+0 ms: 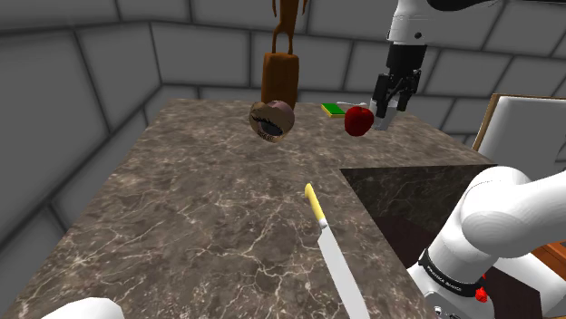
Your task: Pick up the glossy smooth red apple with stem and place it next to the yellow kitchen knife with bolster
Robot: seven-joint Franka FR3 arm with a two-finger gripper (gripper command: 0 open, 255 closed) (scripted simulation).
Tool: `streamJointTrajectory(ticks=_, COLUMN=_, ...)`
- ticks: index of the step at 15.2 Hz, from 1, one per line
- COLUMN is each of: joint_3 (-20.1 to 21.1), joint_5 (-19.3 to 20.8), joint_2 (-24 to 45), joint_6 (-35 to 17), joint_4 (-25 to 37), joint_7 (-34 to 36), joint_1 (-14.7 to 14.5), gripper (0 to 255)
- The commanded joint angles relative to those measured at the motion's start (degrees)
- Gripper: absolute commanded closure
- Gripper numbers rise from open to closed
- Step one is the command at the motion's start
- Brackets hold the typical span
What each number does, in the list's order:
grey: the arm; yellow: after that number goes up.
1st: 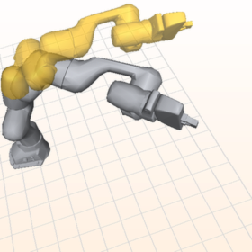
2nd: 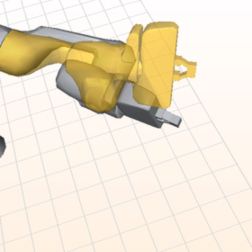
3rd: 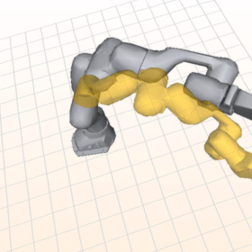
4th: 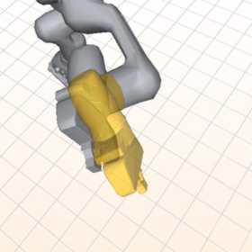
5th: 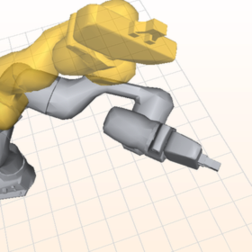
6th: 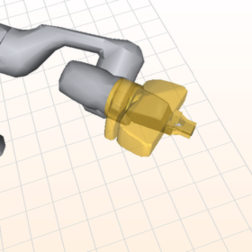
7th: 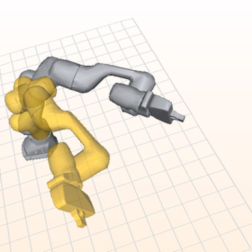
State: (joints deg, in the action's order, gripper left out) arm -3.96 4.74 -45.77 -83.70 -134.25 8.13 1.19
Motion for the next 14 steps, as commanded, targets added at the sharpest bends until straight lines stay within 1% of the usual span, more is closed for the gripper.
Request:
streamJointTrajectory(ticks=1, joint_3=0.0, joint_5=0.0, joint_2=0.0, joint_6=0.0, joint_4=0.0, joint_7=0.0, joint_1=0.0, gripper=0)
streamJointTrajectory(ticks=5, joint_3=-5.34, joint_5=2.98, joint_2=3.18, joint_6=-5.39, joint_4=0.95, joint_7=-6.76, joint_1=0.38, gripper=0)
streamJointTrajectory(ticks=8, joint_3=-9.35, joint_5=4.43, joint_2=6.36, joint_6=-9.43, joint_4=2.5, joint_7=-11.79, joint_1=0.34, gripper=0)
streamJointTrajectory(ticks=11, joint_3=-13.39, joint_5=5.08, joint_2=10.15, joint_6=-13.32, joint_4=4.78, joint_7=-16.86, joint_1=-0.05, gripper=0)
streamJointTrajectory(ticks=14, joint_3=-17.41, joint_5=4.77, joint_2=14.51, joint_6=-16.94, joint_4=7.77, joint_7=-22.13, joint_1=-0.73, gripper=0)
